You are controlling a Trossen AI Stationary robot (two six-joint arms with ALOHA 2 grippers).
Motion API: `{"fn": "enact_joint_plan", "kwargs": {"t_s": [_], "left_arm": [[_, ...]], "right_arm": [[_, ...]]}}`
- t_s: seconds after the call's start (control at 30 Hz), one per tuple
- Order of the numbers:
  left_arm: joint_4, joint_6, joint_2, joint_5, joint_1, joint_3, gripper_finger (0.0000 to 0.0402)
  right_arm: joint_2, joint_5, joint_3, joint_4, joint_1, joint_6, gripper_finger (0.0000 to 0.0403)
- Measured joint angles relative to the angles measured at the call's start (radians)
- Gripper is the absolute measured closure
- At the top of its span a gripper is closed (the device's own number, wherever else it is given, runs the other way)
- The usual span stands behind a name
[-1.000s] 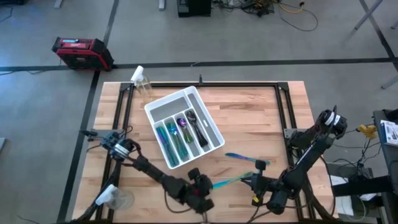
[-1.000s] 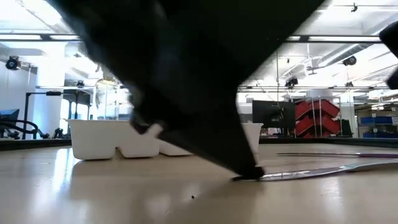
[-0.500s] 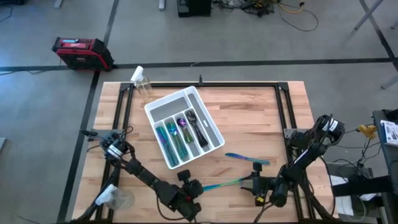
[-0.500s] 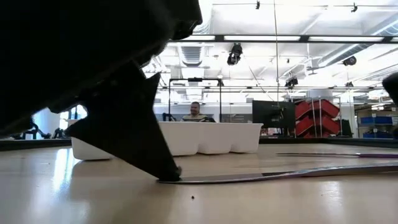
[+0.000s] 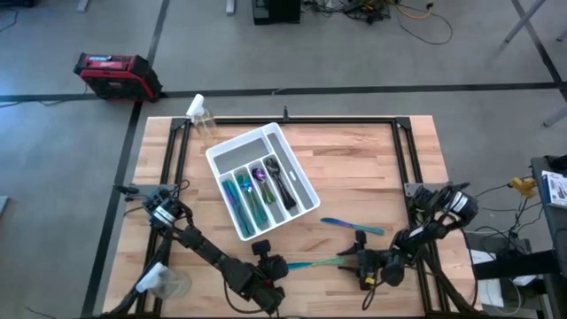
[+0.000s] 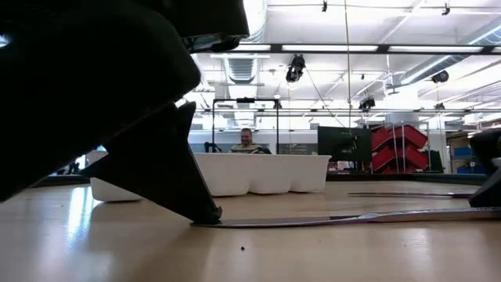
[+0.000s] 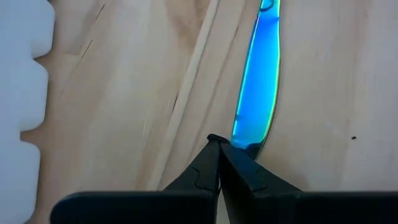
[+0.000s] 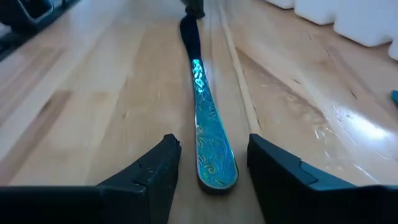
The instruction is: Sort silverware
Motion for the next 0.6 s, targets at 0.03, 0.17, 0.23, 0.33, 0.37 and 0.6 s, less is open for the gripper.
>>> {"fn": "enact_joint_plan", "kwargs": {"t_s": [0.03,0.17,0.23,0.33,0.37,0.6], "left_arm": [[0.0,0.0,0.0,-0.001,0.0,0.0,0.0402],[0.003,-0.01,0.0,-0.004,0.0,-0.001,0.0402],[0.004,-0.016,0.0,-0.004,0.0,-0.001,0.0402],[0.006,-0.019,0.0,-0.005,0.0,-0.001,0.0402],[0.007,-0.021,0.0,-0.005,0.0,-0.001,0.0401],[-0.029,-0.018,-0.002,-0.02,0.002,0.061,0.0401]], "right_arm": [[0.022,0.011,0.0,0.024,0.0,0.02,0.0236],[0.074,0.027,0.005,0.074,-0.003,0.053,0.0256],[0.081,0.029,0.012,0.072,-0.002,0.041,0.027],[0.081,0.019,0.014,0.071,-0.007,0.018,0.0299],[0.081,0.012,0.014,0.071,-0.012,0.012,0.031],[0.079,-0.016,0.015,0.042,-0.019,0.001,0.0346]]}}
